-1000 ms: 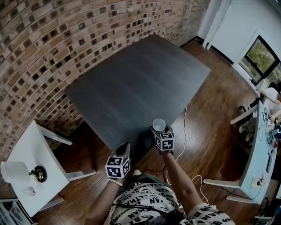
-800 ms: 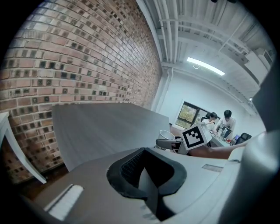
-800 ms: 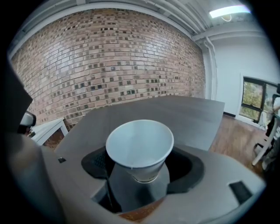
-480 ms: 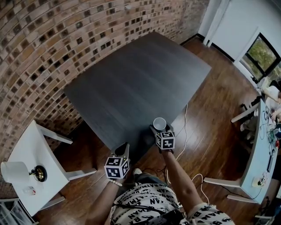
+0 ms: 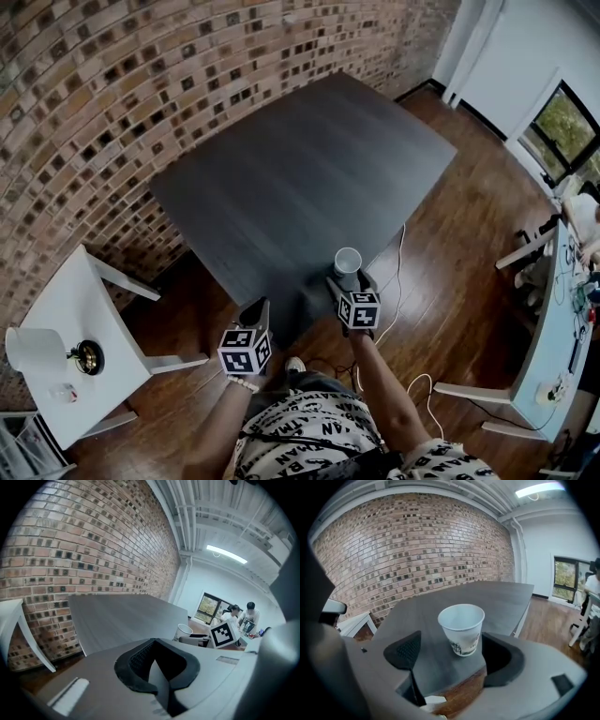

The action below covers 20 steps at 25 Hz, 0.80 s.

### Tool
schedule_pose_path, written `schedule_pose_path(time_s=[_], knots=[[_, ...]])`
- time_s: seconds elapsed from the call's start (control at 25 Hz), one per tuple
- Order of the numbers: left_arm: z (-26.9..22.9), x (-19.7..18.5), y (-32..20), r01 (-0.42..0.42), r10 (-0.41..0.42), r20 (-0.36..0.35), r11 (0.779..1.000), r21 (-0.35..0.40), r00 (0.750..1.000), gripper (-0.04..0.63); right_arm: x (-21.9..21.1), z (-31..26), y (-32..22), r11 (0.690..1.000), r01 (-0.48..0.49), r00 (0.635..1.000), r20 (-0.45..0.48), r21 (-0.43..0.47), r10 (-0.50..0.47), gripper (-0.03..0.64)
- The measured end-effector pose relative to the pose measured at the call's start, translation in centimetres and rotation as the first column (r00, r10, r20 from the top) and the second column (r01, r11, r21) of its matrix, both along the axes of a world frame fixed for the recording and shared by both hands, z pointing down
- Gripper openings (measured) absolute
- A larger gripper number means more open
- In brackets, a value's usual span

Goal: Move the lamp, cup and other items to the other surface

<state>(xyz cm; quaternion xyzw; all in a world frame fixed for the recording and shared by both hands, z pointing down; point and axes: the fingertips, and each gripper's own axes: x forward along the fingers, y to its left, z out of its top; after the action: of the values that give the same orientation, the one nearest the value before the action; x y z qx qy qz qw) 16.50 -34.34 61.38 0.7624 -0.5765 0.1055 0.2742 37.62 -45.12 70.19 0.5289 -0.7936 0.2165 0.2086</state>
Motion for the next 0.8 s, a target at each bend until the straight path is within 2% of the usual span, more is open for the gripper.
schedule_pose_path(time_s=[0.24,0.4,0.8], knots=[[-1.4,-2.0,1.5,0.025,-0.025,0.001,1.0,0.011,1.0,0.003,-1.7,-2.1,2.9,1.0,0.002,1.0,0.01,0.011,-0.002,0.419],[-2.4,-2.3,1.9,0.027,-0.027,-0.001,0.999,0.035,1.0,0.003,-3.0,-4.7,3.6,0.998,0.032,0.999,0.015,0.055,-0.033,0.419],[-3.7,-9.0,7.9,0.107,-0.106,-0.02,0.993,0.052,0.994,0.003,-14.9,-8.4,7.9,0.972,0.212,0.976,0.022,0.099,-0.215,0.419]])
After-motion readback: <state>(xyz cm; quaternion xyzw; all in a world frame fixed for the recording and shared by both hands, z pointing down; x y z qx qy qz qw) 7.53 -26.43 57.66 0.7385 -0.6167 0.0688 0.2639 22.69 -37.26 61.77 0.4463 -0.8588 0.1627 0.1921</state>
